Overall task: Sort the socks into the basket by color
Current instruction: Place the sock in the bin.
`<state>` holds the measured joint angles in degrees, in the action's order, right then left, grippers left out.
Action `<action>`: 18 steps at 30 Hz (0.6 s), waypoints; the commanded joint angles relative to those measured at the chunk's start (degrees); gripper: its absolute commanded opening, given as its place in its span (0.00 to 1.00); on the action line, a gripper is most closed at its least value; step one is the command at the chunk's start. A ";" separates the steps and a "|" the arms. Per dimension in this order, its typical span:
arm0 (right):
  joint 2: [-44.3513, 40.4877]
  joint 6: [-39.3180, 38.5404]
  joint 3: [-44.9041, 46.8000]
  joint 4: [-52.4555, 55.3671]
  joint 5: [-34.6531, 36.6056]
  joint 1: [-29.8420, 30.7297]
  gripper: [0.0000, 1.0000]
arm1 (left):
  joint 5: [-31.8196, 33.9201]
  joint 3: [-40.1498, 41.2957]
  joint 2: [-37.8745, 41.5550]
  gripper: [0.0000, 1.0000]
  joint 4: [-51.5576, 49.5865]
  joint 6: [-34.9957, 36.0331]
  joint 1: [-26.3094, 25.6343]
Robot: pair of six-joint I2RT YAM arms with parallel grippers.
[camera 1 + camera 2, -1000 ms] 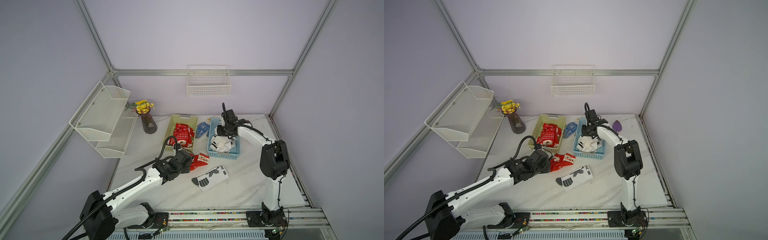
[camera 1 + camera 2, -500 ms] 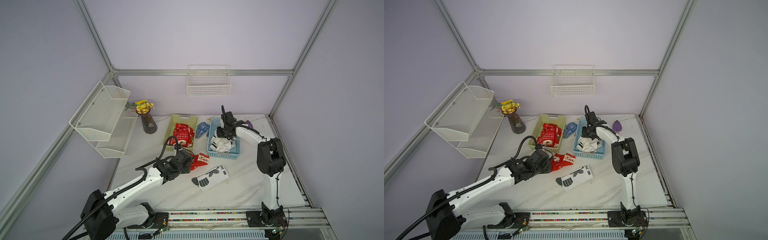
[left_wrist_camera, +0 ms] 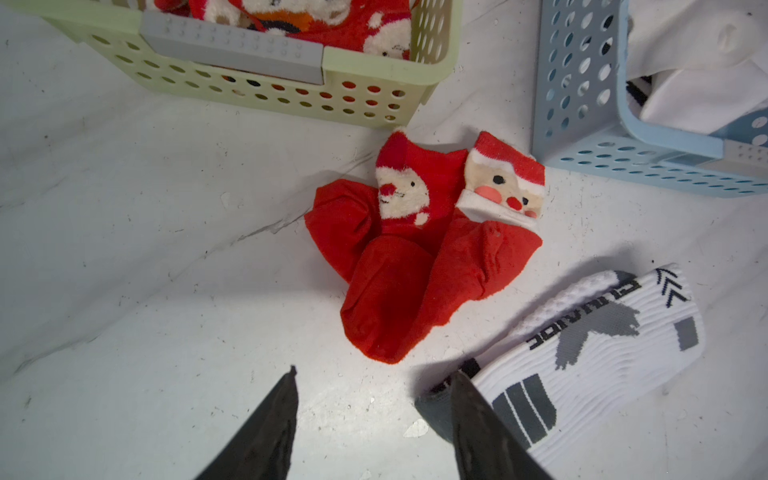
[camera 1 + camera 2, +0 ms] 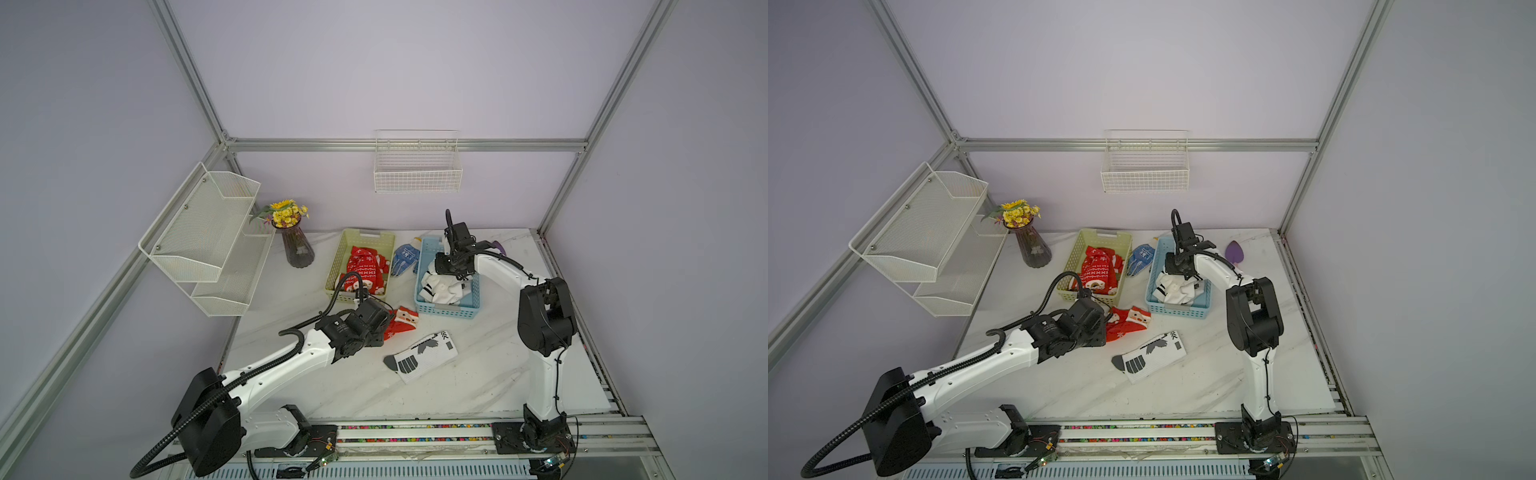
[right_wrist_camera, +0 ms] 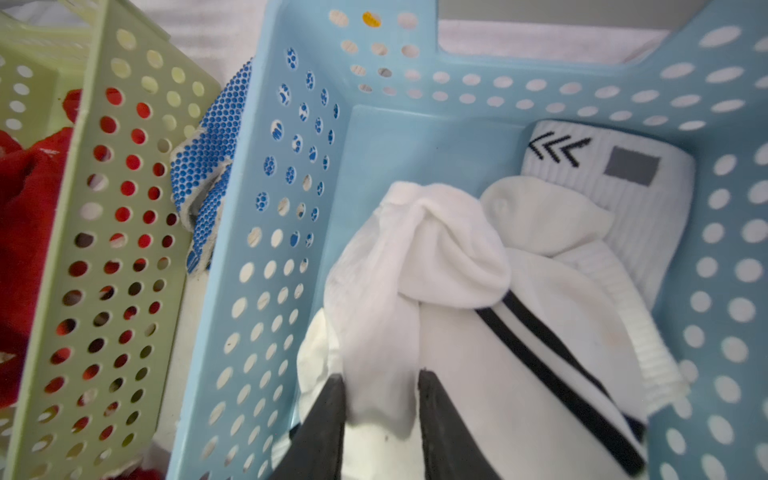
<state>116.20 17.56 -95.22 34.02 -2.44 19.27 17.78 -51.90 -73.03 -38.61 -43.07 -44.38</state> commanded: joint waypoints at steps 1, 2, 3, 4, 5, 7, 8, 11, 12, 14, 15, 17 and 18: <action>-7.34 0.40 2.36 -1.45 -0.18 -0.24 0.34 | 0.35 -3.82 -0.51 0.58 1.95 4.03 0.17; -8.77 0.40 3.26 -1.54 -0.23 -0.31 0.34 | 0.43 -3.75 -0.66 0.57 2.45 5.01 0.17; -9.92 0.53 3.99 -1.66 -0.39 -0.29 0.34 | 0.43 -3.74 -0.94 0.56 2.88 5.80 0.26; -10.97 0.62 4.67 -1.68 -0.31 -0.30 0.34 | 0.40 -3.73 -1.33 0.56 3.22 6.69 0.36; -12.12 0.63 5.38 -1.52 -0.40 -0.34 0.34 | 0.22 -3.65 -1.64 0.55 3.77 7.61 0.37; -13.88 0.72 6.32 -1.29 -0.77 -0.29 0.34 | -0.24 -3.32 -2.29 0.55 4.90 9.31 0.39; -14.76 0.78 6.84 -1.10 -0.73 -0.30 0.34 | -0.36 -3.08 -2.50 0.55 5.55 10.01 0.46; -16.97 0.81 8.26 -0.94 -0.77 -0.28 0.34 | -1.37 -2.04 -3.21 0.53 7.98 11.54 0.76; -17.47 0.82 8.61 -0.97 -0.96 -0.28 0.34 | -1.69 -1.75 -3.41 0.53 8.44 11.82 0.87; -18.61 0.80 9.04 -0.72 -1.15 -0.28 0.34 | -2.48 -1.37 -4.03 0.51 9.40 12.20 1.27; -18.95 0.87 9.25 -0.63 -1.27 -0.28 0.34 | -2.70 -1.13 -4.20 0.50 9.75 12.23 1.45; -19.50 0.89 9.44 -0.48 -1.43 -0.29 0.34 | -3.26 -0.54 -4.65 0.49 10.40 12.51 1.76; -19.69 0.92 9.51 -0.45 -1.43 -0.28 0.34 | -3.48 -0.23 -4.88 0.48 10.63 12.61 1.92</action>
<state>98.43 18.06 -86.19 33.91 -3.36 19.27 15.20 -52.18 -77.69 -30.89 -32.05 -43.07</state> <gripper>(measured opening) 0.339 0.485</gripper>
